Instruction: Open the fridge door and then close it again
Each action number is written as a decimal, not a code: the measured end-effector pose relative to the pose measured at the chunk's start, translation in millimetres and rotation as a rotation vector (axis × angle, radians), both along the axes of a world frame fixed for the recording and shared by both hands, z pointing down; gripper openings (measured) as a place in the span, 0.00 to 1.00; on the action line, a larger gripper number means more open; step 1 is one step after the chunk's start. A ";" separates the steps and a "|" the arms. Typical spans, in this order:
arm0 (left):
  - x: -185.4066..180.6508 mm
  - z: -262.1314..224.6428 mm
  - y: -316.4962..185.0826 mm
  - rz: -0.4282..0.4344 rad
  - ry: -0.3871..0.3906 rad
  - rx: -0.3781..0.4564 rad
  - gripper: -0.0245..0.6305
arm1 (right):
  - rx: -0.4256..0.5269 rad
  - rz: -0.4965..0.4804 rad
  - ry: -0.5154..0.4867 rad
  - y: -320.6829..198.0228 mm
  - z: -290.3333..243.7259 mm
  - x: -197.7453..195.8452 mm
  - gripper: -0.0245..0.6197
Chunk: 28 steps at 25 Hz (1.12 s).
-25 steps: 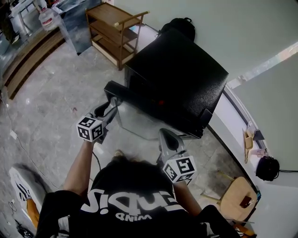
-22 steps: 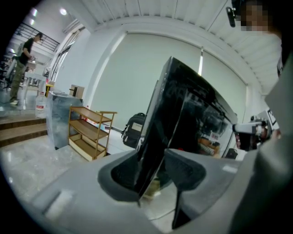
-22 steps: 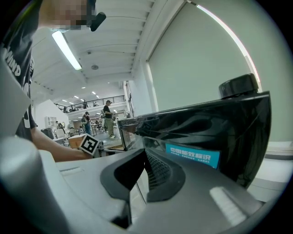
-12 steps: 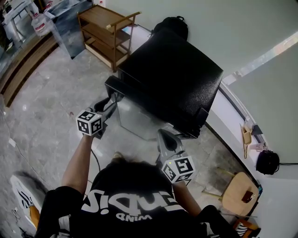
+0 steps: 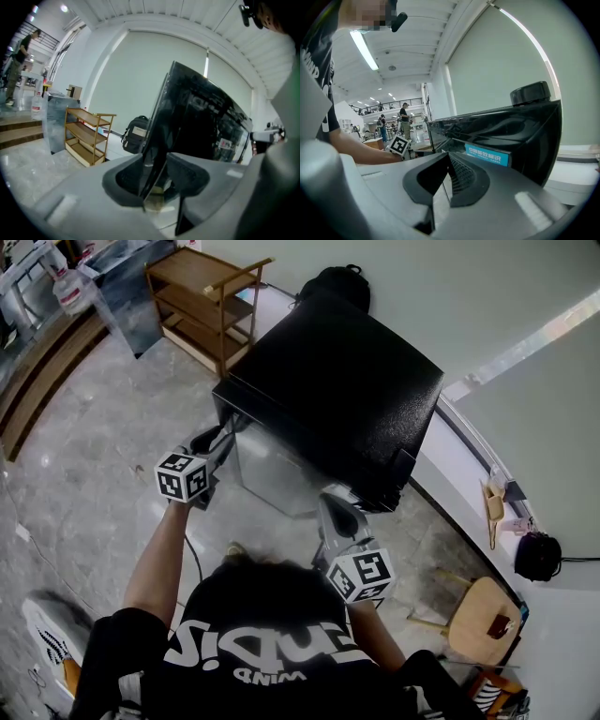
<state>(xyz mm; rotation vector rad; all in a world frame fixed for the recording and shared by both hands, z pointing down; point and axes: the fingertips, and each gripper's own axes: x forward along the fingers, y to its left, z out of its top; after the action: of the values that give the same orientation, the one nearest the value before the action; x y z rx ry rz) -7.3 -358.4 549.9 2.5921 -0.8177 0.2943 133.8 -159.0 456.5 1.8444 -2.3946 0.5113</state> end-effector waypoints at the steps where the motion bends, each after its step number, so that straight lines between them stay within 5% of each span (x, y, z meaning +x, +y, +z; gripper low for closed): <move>1: 0.4 0.0 -0.2 0.000 -0.004 0.001 0.28 | 0.001 0.003 0.000 -0.4 0.4 1.9 0.04; 8: -7.9 -11.8 8.9 -0.056 -0.027 0.038 0.22 | 0.012 0.012 0.002 1.8 -2.3 14.5 0.04; 16: -29.1 -44.1 59.2 -0.075 -0.043 0.125 0.04 | 0.029 -0.014 0.009 2.3 -4.8 21.3 0.04; 28: -67.3 -106.7 136.3 -0.164 0.050 0.190 0.04 | 0.038 -0.082 0.007 11.4 -7.1 -2.8 0.04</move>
<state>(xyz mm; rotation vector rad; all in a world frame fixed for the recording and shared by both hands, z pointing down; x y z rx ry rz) -74.6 -222.1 443.2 2.6713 -1.0803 0.1073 131.1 -147.6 449.3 1.7510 -2.4796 0.4550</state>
